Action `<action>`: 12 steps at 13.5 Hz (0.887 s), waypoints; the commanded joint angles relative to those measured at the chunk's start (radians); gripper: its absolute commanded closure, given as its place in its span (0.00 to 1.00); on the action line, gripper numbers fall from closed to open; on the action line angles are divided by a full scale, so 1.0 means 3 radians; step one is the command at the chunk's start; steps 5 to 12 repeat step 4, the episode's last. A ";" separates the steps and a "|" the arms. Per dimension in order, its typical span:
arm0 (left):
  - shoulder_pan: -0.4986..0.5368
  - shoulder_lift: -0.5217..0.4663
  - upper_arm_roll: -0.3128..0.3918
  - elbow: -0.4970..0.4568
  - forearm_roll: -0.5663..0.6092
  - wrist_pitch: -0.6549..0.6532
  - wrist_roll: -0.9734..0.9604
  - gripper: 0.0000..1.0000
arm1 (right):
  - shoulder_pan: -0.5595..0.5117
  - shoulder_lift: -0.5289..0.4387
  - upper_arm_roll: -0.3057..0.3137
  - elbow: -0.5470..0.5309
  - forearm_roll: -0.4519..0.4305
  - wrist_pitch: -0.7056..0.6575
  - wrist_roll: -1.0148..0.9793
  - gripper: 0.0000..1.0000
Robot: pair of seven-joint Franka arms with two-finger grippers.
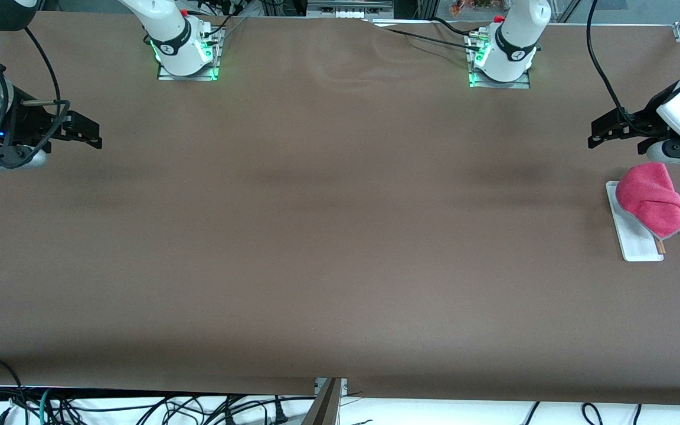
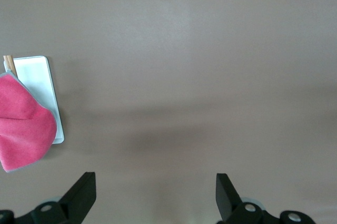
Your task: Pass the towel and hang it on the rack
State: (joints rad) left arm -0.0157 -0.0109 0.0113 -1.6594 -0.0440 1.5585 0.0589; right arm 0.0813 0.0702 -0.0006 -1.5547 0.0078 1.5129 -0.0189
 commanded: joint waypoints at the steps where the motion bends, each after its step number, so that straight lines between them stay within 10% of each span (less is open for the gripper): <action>1: -0.0050 -0.0239 0.0044 -0.0272 0.0049 0.0168 -0.0094 0.00 | -0.0031 -0.0004 0.0012 0.0049 0.0020 -0.0042 -0.0034 0.00; 12: -0.0045 -0.0317 0.0024 -0.0385 0.0162 0.0230 -0.0114 0.00 | -0.0036 -0.0004 0.0012 0.0059 0.0015 -0.0042 -0.0039 0.00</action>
